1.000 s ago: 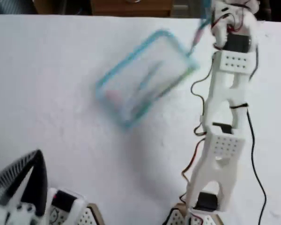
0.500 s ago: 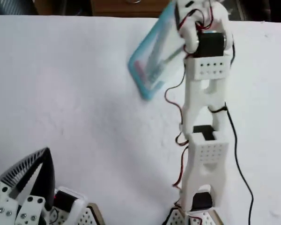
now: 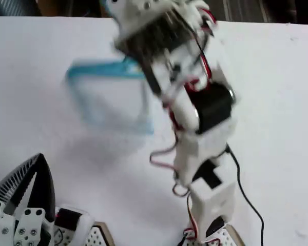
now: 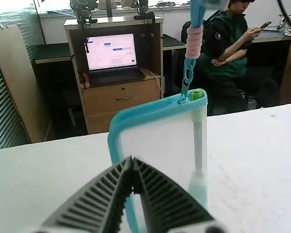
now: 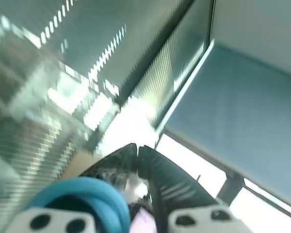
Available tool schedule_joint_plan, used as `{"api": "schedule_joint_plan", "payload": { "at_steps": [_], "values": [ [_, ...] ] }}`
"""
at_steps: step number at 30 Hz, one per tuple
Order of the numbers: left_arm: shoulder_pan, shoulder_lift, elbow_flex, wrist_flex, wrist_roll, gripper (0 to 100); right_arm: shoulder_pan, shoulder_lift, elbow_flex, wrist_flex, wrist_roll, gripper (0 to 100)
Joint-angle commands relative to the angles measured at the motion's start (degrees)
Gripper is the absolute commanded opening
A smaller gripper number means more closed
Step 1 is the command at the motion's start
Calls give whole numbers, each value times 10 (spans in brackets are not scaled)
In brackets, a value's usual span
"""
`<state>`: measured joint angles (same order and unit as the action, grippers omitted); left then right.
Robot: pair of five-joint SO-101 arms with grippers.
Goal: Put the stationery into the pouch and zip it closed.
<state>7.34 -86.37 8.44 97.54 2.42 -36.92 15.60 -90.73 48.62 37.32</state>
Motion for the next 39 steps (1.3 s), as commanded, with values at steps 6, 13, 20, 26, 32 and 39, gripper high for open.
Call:
{"api": "schedule_joint_plan", "payload": {
  "at_steps": [6, 13, 20, 26, 32, 39],
  "values": [
    [-10, 109, 1, -22, 4, 24, -58, -67, 17, 39, 28, 16],
    [-41, 109, 1, -21, 4, 24, 15, -57, 88, 249, 27, 16],
    [-78, 109, 1, -18, 4, 24, 65, -59, 104, 333, -39, 16],
    [-74, 110, 2, -22, 4, 24, 53, -66, -2, 276, -93, 16],
    [-74, 110, 29, -39, 40, 170, 29, -65, -39, 307, -89, 16],
    [34, 111, 121, -73, 85, 220, 29, -62, -43, 261, -93, 16]
  ]
}}
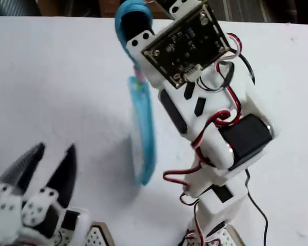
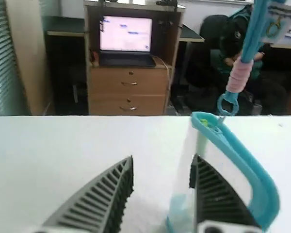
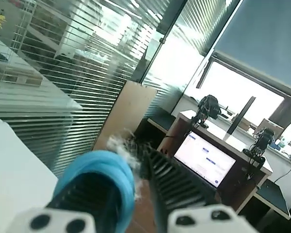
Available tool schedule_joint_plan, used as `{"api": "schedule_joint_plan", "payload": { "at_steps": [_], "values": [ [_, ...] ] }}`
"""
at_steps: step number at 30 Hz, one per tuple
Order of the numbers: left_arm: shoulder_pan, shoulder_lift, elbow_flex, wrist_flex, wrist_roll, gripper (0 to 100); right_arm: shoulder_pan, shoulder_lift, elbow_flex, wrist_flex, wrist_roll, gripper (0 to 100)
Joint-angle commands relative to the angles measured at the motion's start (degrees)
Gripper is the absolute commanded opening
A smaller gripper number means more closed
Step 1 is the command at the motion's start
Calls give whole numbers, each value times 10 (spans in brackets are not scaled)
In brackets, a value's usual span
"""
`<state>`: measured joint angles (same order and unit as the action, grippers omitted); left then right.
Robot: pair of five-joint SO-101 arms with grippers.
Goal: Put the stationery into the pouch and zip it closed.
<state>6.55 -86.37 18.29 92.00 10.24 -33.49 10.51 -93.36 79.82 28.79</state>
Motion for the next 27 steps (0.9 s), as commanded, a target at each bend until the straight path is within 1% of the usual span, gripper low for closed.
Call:
{"api": "schedule_joint_plan", "payload": {
  "at_steps": [1, 2, 3, 4, 6, 7, 8, 11, 12, 13, 15, 18, 24, 25, 27],
  "values": [
    [49, 111, 26, -21, 7, 220, -2, -15, -17, -95, -9, 16],
    [48, 111, 28, -24, 7, 220, -1, -15, -18, -135, -9, 16],
    [47, 111, 28, -24, 7, 220, 2, -15, -12, -152, -9, 16],
    [44, 111, 28, -24, 8, 220, 16, -9, -11, -140, -7, 16],
    [37, 111, 28, -24, 8, 220, 31, 2, 18, -68, -4, 16],
    [34, 111, 28, -24, 8, 220, 36, 7, 30, -49, -4, 16],
    [31, 111, 27, -22, 8, 220, 41, 9, 29, -67, -4, 16],
    [17, 111, 25, -19, 8, 220, 67, 9, 18, -243, -16, 16],
    [15, 111, 26, -19, 8, 220, 69, 9, 18, -291, -31, 16],
    [14, 111, 28, -20, 8, 220, 72, 9, 18, -313, -49, 16],
    [15, 111, 28, -22, 8, 220, 72, 9, 19, -309, -73, 16],
    [15, 111, 28, -21, 7, 220, 71, 12, 19, -327, -74, 16],
    [15, 111, 28, -21, 7, 219, 91, 9, 19, -481, -66, 15],
    [15, 111, 28, -22, 7, 219, 94, 12, 20, -483, -64, 15],
    [15, 111, 28, -23, 7, 219, 89, 14, 21, -440, -51, 16]
  ]
}}
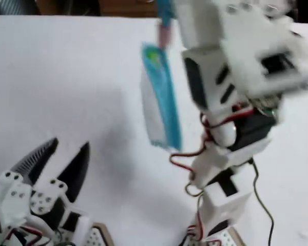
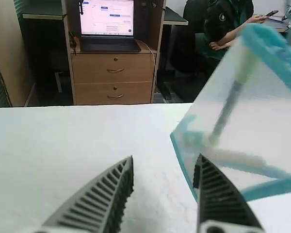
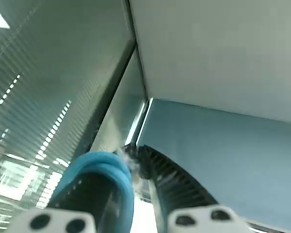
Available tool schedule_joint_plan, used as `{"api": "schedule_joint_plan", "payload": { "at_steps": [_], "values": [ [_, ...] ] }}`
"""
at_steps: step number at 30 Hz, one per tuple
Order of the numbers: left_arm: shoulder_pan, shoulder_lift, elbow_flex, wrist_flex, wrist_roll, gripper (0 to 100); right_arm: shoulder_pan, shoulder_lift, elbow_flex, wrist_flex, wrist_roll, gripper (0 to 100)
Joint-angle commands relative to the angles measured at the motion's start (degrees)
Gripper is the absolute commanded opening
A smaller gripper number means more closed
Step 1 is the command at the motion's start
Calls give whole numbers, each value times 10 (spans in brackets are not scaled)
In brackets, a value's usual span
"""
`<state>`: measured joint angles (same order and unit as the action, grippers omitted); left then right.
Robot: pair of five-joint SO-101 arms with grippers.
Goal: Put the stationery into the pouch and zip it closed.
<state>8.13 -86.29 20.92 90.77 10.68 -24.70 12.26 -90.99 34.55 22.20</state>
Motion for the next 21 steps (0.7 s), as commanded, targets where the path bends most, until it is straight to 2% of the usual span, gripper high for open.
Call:
{"api": "schedule_joint_plan", "payload": {
  "at_steps": [1, 3, 5, 6, 8, 11, 13, 17, 21],
  "values": [
    [-1, 110, 2, -11, 3, 219, 0, -3, -3, 51, 29, 16],
    [-1, 110, 2, -11, 3, 219, -29, -4, 8, 130, 83, 17],
    [-1, 110, 2, -11, 3, 219, -55, -3, 10, 153, 153, 17],
    [-1, 110, 2, -11, 3, 219, -64, -3, 10, 133, 185, 17],
    [-1, 109, 2, -11, 3, 219, -84, -1, 15, 18, 224, 17],
    [-1, 109, 2, -11, 3, 219, -91, -3, 49, -190, 215, 17],
    [-1, 109, 2, -11, 3, 219, -91, -8, 76, -269, 215, 17],
    [-1, 109, -1, -9, 3, 218, -94, -24, 109, -269, 213, 17],
    [-1, 108, -1, -7, 3, 218, -94, -24, 134, -204, 215, 17]
  ]
}}
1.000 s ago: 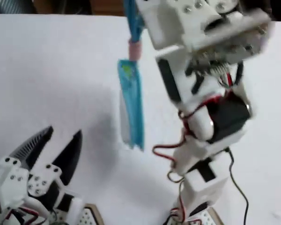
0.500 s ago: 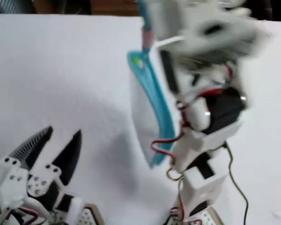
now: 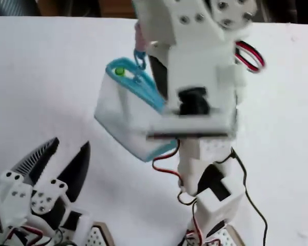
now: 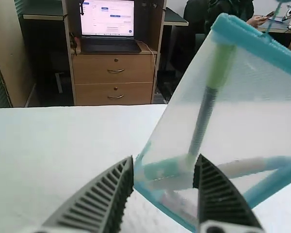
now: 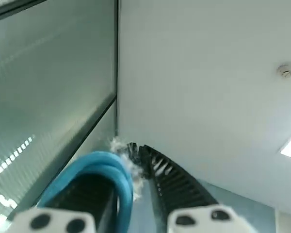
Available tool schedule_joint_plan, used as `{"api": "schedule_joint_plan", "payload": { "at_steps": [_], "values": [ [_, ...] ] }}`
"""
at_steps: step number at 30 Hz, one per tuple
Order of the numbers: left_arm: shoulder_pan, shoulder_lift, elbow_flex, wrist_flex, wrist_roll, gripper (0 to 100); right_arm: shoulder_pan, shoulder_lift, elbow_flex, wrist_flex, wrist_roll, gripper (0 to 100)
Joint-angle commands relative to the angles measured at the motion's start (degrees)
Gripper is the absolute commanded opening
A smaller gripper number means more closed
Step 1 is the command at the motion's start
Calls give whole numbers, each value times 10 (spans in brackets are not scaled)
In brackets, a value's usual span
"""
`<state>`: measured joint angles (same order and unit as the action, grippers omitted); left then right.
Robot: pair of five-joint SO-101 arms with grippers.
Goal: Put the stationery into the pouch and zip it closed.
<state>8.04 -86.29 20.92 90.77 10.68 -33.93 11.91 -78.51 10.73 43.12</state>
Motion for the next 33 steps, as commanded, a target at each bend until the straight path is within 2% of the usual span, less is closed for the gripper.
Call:
{"api": "schedule_joint_plan", "payload": {
  "at_steps": [1, 8, 13, 16, 20, 26, 30, 33],
  "values": [
    [0, 107, -2, -7, 3, 218, -1, -21, 15, 66, 5, 17],
    [4, 107, -3, -6, 3, 221, -6, -21, 72, 308, 5, 17],
    [7, 109, -2, -6, 3, 223, -18, -21, 109, 453, 7, 17],
    [35, 109, 2, -6, 3, 223, -39, -21, 109, 514, 8, 17],
    [54, 109, 2, -11, 3, 223, -60, -24, 109, 412, 5, 17],
    [65, 110, 3, -11, 3, 223, -58, -22, 109, 174, 5, 17],
    [63, 110, 3, -11, 3, 223, -61, -22, 109, -27, 5, 17],
    [63, 110, 3, -11, 3, 223, -66, -23, 109, -87, 9, 17]
  ]
}}
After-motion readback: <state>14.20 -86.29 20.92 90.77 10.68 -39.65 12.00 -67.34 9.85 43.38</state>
